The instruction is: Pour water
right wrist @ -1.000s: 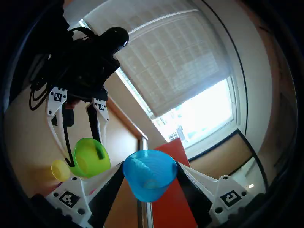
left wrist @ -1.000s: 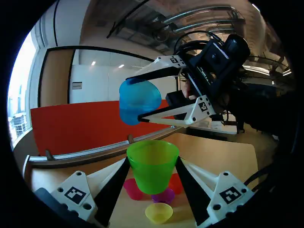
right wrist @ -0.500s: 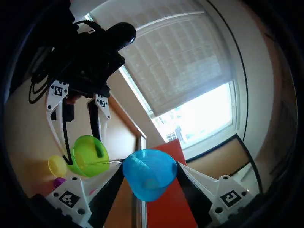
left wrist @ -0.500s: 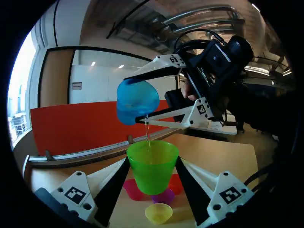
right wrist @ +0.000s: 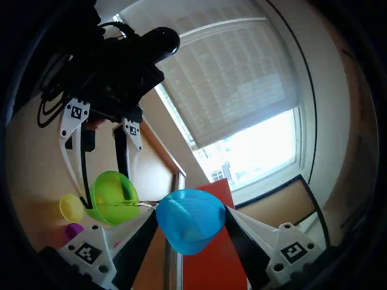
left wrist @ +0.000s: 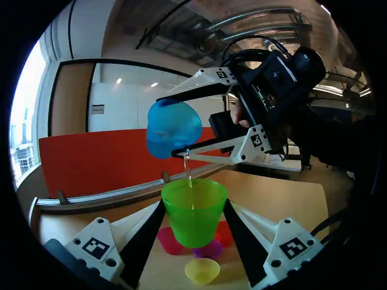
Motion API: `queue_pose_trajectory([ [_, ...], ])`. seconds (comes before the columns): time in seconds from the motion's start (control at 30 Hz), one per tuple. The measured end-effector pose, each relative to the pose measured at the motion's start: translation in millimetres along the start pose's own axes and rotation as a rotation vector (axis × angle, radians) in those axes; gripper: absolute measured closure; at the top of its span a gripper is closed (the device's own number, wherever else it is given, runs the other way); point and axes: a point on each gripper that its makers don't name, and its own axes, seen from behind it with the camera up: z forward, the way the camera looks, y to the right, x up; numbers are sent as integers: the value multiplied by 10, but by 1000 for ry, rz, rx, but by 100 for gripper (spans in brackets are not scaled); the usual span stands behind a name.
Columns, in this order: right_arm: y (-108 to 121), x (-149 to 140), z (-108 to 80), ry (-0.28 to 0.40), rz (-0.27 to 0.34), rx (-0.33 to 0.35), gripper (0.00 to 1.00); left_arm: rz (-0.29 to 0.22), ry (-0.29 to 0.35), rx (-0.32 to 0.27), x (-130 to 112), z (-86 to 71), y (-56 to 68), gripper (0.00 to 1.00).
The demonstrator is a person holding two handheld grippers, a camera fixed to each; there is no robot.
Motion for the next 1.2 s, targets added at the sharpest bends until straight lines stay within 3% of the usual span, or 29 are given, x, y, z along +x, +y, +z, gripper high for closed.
queue_pose_trajectory([
  [1.2, 22, 23, 4, -1, -57, -7, 6, 3, 2, 1, 12, -6, 11, 15],
])
